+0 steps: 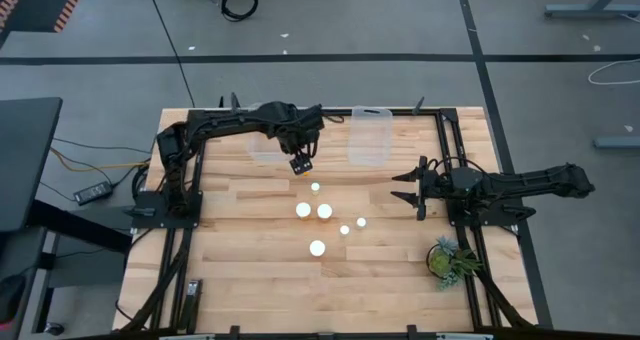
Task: Pick and place medicine bottles into bin by pill shape (circle, oval)
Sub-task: Put the orange capsule bottle into the left transparent bin
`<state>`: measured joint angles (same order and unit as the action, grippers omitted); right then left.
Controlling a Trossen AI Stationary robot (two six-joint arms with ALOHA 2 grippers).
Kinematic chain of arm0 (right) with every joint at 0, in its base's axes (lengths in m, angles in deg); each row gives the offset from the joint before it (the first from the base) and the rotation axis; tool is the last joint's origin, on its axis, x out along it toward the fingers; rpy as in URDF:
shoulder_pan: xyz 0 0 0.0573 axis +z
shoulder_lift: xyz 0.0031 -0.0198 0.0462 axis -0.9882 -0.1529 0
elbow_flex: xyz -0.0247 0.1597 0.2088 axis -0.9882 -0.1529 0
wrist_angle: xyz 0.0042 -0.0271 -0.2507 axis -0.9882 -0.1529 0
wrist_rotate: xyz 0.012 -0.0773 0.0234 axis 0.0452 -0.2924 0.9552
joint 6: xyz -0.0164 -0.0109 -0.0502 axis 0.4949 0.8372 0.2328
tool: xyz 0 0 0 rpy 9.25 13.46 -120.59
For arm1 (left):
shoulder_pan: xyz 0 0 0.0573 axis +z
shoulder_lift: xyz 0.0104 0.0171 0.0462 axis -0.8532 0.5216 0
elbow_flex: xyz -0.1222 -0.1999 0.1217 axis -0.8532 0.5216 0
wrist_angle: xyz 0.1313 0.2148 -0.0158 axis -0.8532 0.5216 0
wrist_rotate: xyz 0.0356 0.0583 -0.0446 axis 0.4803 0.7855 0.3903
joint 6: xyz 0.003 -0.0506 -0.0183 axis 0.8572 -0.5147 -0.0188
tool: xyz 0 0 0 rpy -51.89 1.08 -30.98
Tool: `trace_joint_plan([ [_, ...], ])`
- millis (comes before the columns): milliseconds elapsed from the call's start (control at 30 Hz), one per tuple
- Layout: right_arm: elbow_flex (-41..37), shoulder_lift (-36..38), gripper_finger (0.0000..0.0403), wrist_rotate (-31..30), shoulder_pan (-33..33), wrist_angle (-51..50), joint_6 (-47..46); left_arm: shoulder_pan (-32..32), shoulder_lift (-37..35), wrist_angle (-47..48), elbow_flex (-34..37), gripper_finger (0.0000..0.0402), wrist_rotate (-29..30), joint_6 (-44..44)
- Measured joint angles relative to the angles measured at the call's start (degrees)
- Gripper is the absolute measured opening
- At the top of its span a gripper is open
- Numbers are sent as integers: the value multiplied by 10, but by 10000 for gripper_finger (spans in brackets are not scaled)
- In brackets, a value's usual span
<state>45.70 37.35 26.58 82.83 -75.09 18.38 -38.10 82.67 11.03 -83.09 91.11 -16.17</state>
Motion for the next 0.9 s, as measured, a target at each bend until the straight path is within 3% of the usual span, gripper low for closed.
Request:
trace_joint_plan([
  [900, 0, 0, 216, 0, 0, 0, 0, -137, 0, 56, 0, 288, -11, -38],
])
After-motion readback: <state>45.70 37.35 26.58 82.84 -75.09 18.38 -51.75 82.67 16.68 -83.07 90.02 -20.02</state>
